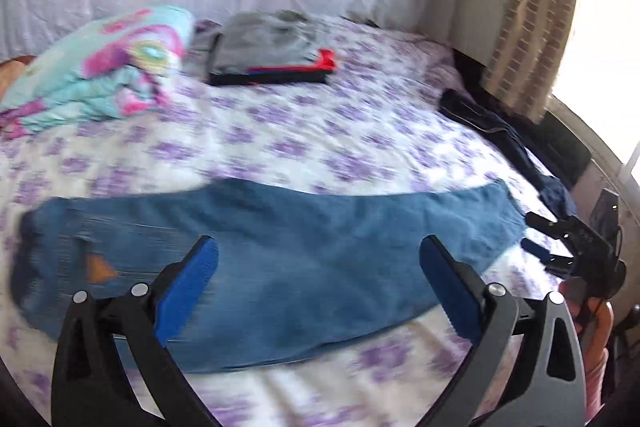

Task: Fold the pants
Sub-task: 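Grasp the jeans leg hem with the right gripper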

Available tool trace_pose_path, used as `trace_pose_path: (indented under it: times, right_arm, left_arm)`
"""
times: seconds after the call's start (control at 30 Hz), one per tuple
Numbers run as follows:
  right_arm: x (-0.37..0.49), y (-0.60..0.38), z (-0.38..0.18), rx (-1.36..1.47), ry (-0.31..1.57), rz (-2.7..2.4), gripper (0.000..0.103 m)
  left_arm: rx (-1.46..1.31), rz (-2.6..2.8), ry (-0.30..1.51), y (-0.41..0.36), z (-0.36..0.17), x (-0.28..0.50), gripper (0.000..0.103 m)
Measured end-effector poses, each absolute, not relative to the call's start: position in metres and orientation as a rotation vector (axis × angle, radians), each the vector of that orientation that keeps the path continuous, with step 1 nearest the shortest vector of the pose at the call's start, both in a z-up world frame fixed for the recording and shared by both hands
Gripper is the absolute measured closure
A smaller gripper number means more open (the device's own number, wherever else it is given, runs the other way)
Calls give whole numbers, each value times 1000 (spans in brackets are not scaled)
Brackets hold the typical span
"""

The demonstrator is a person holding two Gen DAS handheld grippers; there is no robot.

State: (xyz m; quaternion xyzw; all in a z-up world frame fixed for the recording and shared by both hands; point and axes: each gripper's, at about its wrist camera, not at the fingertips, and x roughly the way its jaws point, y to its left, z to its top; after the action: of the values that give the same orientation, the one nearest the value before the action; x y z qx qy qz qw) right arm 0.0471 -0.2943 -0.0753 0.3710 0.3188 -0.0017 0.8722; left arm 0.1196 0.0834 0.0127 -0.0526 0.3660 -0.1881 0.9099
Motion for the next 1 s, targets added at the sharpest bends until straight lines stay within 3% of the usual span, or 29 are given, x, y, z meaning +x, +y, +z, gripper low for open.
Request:
trace_pose_path:
  times: [0.3,0.67,0.77,0.93,1.0]
  right_arm:
    - [43,-329,-105,819,711,-18,21]
    - [68,-328,-107,756,710,-2,20]
    - [70,-328,-107,746,709,-14,25]
    - [69,-334,-112,783,700,-24,51]
    - [68,-339,-115,838,690,9,55]
  left_arm:
    - [-114,-309,997,5,-65,157,4]
    - [50,-251,913,-16,-77,147,4]
    - [48,-251,913,-16,-77,147,4]
    - [65,-241,899,-18,-79,145,4]
    - [70,-238,896,-19,-80,145,4]
